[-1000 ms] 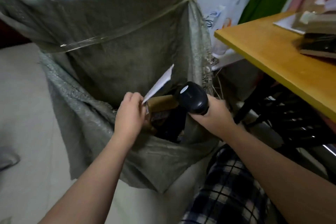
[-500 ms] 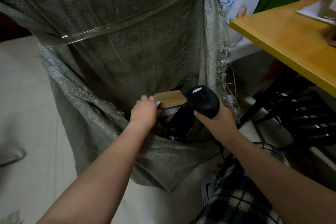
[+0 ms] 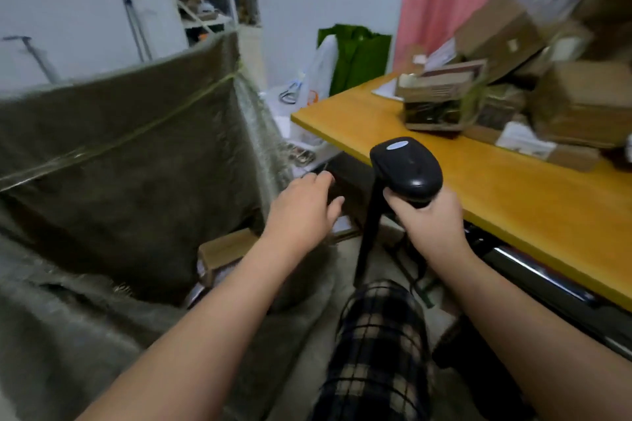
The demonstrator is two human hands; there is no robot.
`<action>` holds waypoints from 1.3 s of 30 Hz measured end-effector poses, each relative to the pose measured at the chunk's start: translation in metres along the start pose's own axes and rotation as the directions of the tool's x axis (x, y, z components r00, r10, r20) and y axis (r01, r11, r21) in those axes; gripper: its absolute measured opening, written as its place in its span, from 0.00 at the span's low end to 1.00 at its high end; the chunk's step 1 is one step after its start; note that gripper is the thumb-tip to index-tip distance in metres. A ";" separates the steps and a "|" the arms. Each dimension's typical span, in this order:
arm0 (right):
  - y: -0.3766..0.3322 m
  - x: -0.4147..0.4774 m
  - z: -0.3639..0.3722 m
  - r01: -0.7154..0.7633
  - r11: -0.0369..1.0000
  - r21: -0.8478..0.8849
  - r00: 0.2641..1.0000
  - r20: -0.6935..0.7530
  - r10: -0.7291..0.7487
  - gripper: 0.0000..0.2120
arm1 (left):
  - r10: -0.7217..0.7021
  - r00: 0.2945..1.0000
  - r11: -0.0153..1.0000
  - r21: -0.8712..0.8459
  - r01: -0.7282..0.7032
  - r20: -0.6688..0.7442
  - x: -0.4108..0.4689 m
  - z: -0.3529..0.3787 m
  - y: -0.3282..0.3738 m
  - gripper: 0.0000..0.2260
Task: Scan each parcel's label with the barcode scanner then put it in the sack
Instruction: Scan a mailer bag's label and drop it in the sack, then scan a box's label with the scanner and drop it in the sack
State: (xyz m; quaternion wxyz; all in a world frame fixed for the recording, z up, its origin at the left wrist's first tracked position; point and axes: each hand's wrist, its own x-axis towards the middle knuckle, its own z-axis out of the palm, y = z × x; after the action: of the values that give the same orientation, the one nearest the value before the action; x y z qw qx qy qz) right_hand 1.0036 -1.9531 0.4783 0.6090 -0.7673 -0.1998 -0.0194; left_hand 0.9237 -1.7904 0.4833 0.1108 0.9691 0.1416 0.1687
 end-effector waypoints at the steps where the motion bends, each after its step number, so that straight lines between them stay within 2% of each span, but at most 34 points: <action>1: -0.002 0.002 -0.019 0.012 1.000 -0.015 0.999 -0.039 -0.013 0.14 | 0.034 0.999 0.999 -0.028 -0.035 -0.010 0.005 0.001 0.016 0.15; 5: -0.003 0.007 -0.091 -0.033 0.996 -0.077 0.983 -0.181 0.019 0.15 | 0.180 0.983 0.981 -0.077 -0.177 0.022 0.029 0.010 0.078 0.17; 8: -0.003 0.011 -0.134 -0.107 0.993 -0.054 0.966 -0.244 0.091 0.14 | 0.257 0.966 0.961 -0.105 -0.255 0.003 0.055 0.017 0.116 0.21; 11: -0.011 0.026 -0.157 -0.135 0.990 -0.033 0.951 -0.285 0.120 0.06 | 0.253 0.967 0.964 -0.076 -0.254 -0.028 0.090 0.022 0.141 0.27; 17: -0.019 0.072 -0.164 -0.146 0.989 -0.016 0.944 -0.301 0.135 0.10 | 0.226 0.974 0.951 0.223 -0.216 -0.019 0.175 0.041 0.146 0.45; 19: -0.016 0.082 -0.160 -0.173 0.985 0.024 0.946 -0.273 0.173 0.10 | 0.235 0.972 0.938 0.269 -0.218 -0.030 0.194 0.049 0.142 0.47; 22: -0.011 0.091 -0.154 -0.209 0.977 0.042 0.947 -0.241 0.213 0.08 | 0.248 0.968 0.940 0.250 -0.230 -0.043 0.210 0.063 0.139 0.47; 27: -0.008 0.096 -0.154 -0.259 0.960 0.108 0.921 -0.271 0.279 0.05 | 0.305 0.943 0.947 0.147 -0.285 -0.132 0.220 0.070 0.138 0.38; 30: -0.011 0.091 -0.161 -0.251 0.956 0.151 0.906 -0.312 0.287 0.04 | 0.244 0.952 0.969 0.024 -0.244 -0.185 0.218 0.056 0.132 0.38; 33: -0.015 0.079 -0.173 -0.217 0.960 0.175 0.901 -0.343 0.266 0.04 | 0.192 0.928 0.952 -0.169 -0.256 -0.320 0.204 0.029 0.129 0.38; 36: -0.021 0.058 -0.188 -0.188 0.963 0.194 0.906 -0.344 0.246 0.06 | 0.176 0.913 0.849 -0.414 -0.330 -0.367 0.172 0.003 0.145 0.37; 39: -0.025 0.029 -0.212 -0.136 0.967 0.216 0.902 -0.378 0.211 0.08 | 0.175 0.949 0.647 -0.696 -0.311 -0.262 0.134 -0.006 0.173 0.35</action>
State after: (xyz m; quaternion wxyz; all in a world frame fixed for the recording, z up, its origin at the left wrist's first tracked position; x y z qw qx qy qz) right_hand 1.0676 -2.1400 0.5643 0.7043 -0.7026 -0.0033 -0.1017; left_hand 1.0829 -1.9091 0.5741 0.4510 0.8361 -0.0604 0.3064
